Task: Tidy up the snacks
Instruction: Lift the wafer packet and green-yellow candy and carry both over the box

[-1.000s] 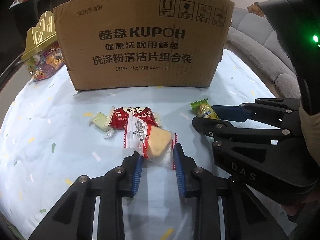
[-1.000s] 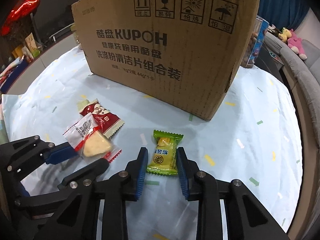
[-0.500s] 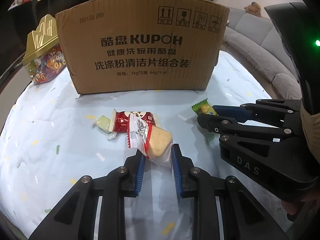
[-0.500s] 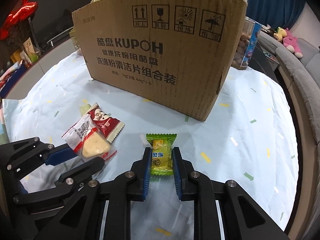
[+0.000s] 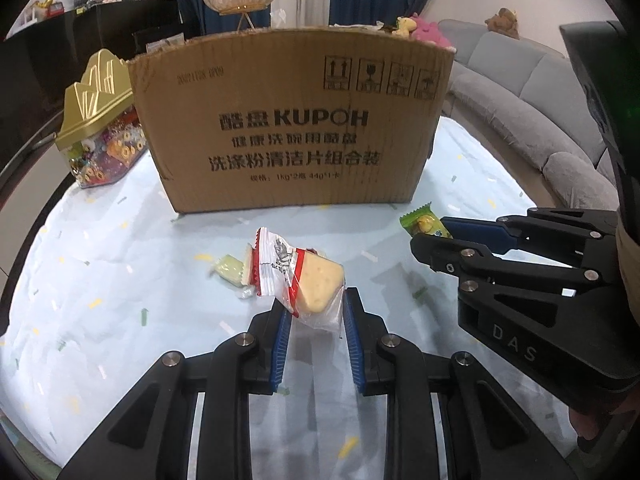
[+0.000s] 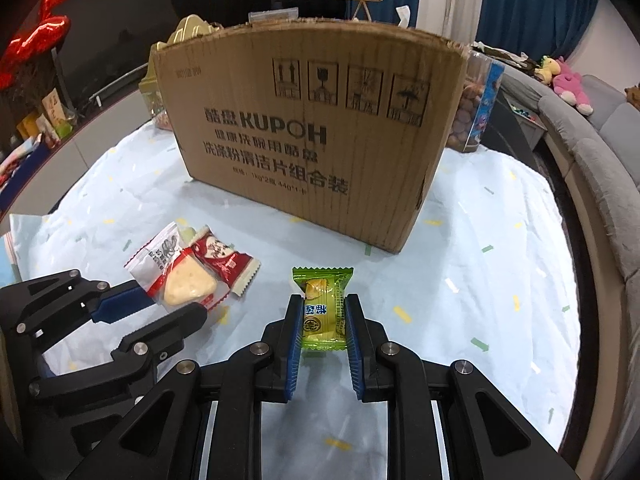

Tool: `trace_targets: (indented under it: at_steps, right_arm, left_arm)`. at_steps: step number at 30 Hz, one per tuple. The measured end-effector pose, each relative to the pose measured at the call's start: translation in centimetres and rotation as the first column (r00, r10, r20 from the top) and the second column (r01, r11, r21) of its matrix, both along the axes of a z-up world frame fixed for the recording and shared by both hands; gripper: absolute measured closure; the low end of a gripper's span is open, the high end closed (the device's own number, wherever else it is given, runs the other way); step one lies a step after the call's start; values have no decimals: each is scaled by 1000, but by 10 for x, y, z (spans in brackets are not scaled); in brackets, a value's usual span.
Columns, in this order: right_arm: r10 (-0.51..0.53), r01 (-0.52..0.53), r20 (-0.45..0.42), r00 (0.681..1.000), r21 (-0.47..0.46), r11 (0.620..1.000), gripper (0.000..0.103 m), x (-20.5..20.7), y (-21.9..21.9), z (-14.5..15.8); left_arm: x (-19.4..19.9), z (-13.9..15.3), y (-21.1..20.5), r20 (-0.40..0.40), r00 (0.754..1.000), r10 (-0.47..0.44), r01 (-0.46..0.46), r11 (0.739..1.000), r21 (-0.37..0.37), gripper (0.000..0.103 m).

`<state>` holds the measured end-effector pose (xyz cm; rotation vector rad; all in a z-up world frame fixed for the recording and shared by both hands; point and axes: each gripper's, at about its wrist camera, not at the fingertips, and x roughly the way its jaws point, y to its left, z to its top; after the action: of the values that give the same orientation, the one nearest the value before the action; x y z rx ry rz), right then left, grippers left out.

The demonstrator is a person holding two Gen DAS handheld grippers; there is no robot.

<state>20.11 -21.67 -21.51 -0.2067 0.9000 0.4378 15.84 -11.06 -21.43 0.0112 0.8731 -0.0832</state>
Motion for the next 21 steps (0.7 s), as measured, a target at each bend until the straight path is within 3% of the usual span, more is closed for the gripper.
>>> trace_targets:
  at_steps: [21]
  right_arm:
    - [-115, 112, 73, 991, 48, 993, 82, -25, 5, 54]
  left_arm:
    - [-7, 57, 24, 62, 998, 32, -30, 999, -25, 77]
